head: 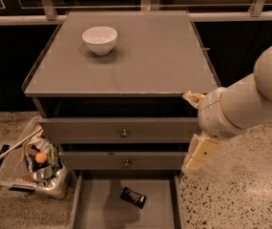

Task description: Pick rxbar chocolate from bottom drawer and place on counter

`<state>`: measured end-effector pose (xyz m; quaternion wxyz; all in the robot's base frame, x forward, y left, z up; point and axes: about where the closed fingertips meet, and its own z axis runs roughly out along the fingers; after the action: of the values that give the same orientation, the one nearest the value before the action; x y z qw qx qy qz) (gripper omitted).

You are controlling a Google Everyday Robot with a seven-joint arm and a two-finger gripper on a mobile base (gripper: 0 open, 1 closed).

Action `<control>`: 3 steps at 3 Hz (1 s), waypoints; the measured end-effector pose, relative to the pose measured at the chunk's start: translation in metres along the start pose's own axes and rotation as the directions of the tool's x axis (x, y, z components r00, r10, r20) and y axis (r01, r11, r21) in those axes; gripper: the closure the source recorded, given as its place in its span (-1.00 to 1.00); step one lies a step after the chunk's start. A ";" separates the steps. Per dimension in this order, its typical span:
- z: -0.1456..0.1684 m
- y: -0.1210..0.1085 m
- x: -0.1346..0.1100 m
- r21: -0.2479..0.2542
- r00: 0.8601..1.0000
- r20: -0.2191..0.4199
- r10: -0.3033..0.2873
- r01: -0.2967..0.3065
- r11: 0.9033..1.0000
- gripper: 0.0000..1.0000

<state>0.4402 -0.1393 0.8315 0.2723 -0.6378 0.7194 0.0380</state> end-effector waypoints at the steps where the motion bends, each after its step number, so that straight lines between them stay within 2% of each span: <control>1: 0.043 0.000 0.018 -0.018 1.000 -0.003 -0.003 0.003 1.000 -1.00; 2: 0.088 -0.002 0.045 -0.019 1.000 0.000 0.007 -0.007 1.000 -1.00; 3: 0.130 0.001 0.070 -0.012 0.999 0.029 0.017 -0.017 1.000 -1.00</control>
Offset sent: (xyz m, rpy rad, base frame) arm 0.0547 -0.0161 -0.1577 0.0175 0.0203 -0.0179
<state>0.4817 -0.1493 0.6901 0.2787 -0.6326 0.7206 0.0539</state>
